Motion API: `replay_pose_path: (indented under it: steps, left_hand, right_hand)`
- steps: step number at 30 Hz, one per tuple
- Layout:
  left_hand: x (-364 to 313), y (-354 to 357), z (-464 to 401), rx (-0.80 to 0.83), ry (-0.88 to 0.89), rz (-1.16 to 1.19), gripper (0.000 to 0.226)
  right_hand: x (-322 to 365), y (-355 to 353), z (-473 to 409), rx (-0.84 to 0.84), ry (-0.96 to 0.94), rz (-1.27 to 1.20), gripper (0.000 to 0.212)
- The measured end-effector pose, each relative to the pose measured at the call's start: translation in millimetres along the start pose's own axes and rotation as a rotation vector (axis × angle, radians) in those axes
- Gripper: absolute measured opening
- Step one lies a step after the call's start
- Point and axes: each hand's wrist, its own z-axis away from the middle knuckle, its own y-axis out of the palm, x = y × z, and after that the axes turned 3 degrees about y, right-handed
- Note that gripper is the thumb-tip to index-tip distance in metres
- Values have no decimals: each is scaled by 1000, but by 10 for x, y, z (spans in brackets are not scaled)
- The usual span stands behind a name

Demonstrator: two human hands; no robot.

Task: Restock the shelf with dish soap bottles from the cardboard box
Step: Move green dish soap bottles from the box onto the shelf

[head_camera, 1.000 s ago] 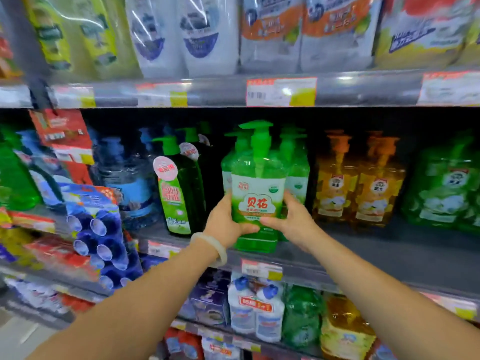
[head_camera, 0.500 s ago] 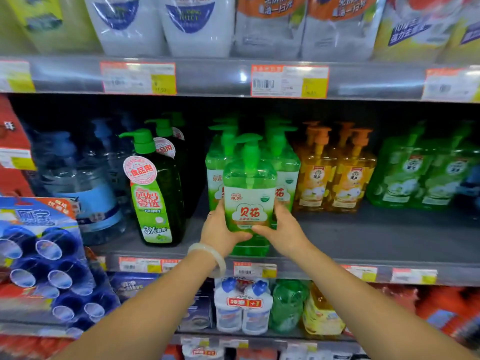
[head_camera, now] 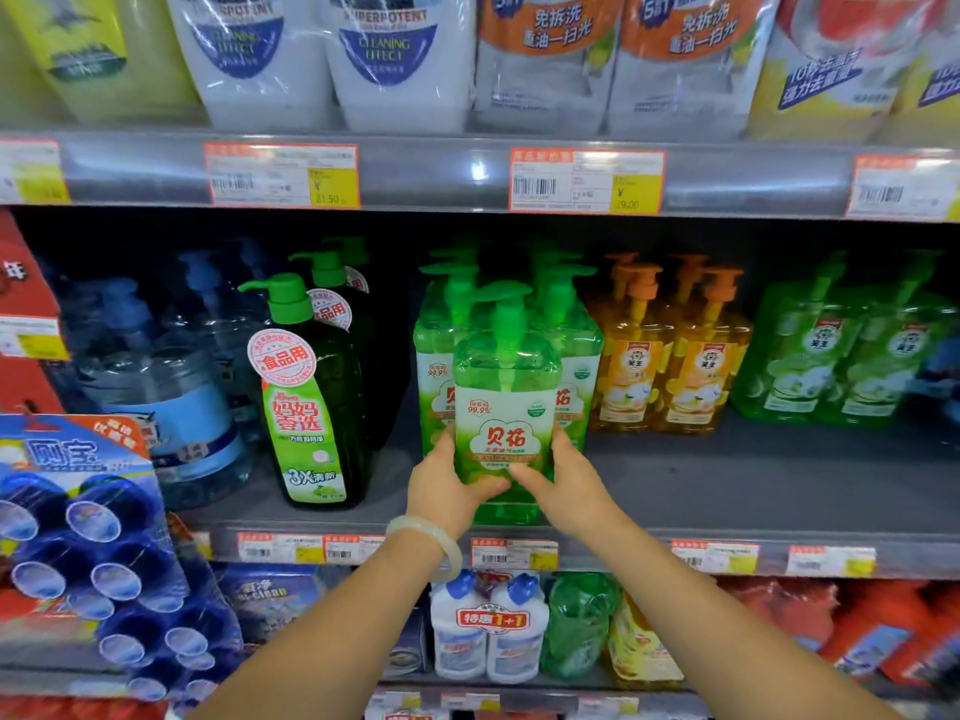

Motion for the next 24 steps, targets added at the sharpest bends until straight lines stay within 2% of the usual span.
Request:
replay_pose_path:
  steps: [10, 16, 20, 24]
  left_hand:
    - [39, 20, 9, -25, 7, -42, 78]
    - [51, 15, -24, 6, -14, -59, 68]
    - [117, 102, 105, 79, -71, -129, 63]
    - [168, 232, 250, 33, -107, -182, 62]
  right_hand:
    - [-90, 33, -45, -53, 27, 105, 73]
    - [-53, 34, -64, -52, 39, 75, 74]
    - [-46, 3, 19, -9, 91, 154, 80]
    - [-73, -90, 207, 51, 136, 255, 75]
